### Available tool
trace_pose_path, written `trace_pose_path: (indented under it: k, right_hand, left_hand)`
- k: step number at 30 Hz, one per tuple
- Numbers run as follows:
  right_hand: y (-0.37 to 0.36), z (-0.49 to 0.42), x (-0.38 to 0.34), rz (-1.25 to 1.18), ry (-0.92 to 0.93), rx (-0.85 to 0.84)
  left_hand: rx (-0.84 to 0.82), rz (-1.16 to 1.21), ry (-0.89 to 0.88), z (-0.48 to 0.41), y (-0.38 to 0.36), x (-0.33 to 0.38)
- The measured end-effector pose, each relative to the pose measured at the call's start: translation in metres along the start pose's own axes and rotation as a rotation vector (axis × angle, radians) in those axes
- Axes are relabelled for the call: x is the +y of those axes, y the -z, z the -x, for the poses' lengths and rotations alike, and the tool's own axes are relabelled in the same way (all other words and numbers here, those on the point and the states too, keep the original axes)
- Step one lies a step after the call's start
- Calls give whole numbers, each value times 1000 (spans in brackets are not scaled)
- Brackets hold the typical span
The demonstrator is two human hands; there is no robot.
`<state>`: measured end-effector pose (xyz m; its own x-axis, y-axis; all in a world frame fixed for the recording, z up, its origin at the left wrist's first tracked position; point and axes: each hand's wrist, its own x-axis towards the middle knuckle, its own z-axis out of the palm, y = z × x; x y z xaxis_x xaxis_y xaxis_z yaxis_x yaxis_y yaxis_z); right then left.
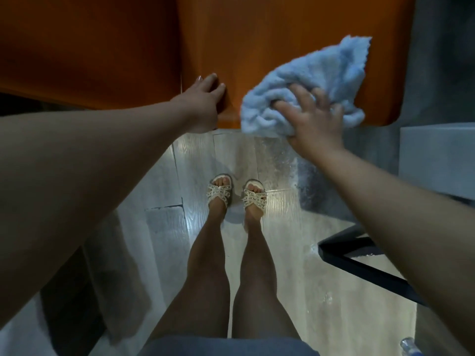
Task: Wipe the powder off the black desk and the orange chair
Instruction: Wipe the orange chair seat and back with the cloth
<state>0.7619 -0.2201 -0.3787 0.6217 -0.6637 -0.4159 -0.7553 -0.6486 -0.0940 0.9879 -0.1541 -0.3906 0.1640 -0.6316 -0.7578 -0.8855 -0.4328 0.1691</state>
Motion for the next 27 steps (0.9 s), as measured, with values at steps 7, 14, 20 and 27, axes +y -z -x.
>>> trace_pose_path:
  k: [7, 14, 20, 27]
  right_hand:
    - [7, 60, 109, -356, -893, 235]
    - [7, -1, -6, -76, -46, 22]
    - [16, 26, 77, -218, -638, 120]
    - [30, -18, -12, -77, -29, 61]
  left_hand:
    - [5, -6, -5, 7, 1, 3]
    - [-6, -24, -6, 9, 4, 3]
    - [-16, -13, -10, 12, 6, 5]
    - [-41, -44, -15, 12, 9, 4]
